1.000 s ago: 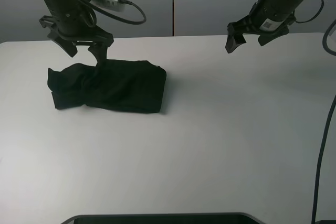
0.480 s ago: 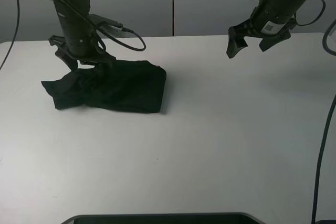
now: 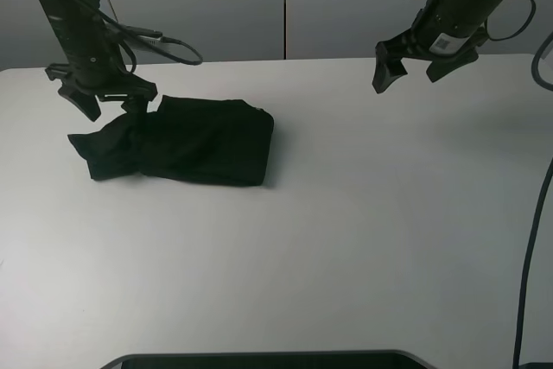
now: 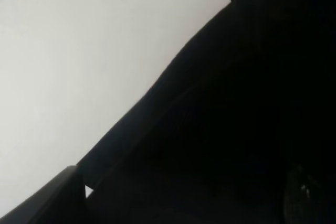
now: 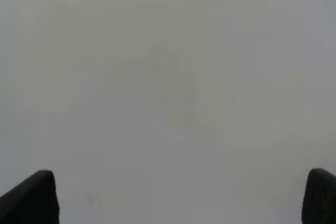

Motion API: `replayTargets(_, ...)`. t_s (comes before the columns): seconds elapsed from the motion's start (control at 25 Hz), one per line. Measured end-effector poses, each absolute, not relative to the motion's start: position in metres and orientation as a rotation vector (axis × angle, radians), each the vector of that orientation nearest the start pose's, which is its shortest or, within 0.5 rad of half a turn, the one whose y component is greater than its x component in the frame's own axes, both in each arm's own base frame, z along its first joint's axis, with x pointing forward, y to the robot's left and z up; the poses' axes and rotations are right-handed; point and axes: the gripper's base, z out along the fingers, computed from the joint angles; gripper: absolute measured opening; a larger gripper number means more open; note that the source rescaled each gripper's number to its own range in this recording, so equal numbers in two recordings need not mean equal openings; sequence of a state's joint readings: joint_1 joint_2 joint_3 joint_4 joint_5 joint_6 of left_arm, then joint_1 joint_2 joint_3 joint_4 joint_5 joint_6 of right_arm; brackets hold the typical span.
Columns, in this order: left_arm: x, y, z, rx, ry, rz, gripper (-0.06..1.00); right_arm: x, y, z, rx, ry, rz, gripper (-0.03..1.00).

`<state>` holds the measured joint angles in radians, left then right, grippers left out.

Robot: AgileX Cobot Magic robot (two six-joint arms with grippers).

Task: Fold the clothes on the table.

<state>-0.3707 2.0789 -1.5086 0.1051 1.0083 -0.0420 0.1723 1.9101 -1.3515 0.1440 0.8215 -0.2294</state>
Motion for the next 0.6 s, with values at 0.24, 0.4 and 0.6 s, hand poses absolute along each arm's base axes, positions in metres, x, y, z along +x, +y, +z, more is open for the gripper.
replayTargets(0.24,0.375,-0.139,0.25,0.527,2.718,0.008,0.99,0.37,0.074,0.239,-0.446,2.718,0.157,1.0)
replayTargets(0.4,0.357,-0.132,0.29,0.509,2.65,-0.013,0.99,0.349,0.071,0.276,-0.448,2.674,0.159,1.0)
replayTargets(0.6,0.312,-0.115,0.316,0.499,2.603,-0.024,0.99,0.303,0.062,0.288,-0.406,2.636,0.162,1.0)
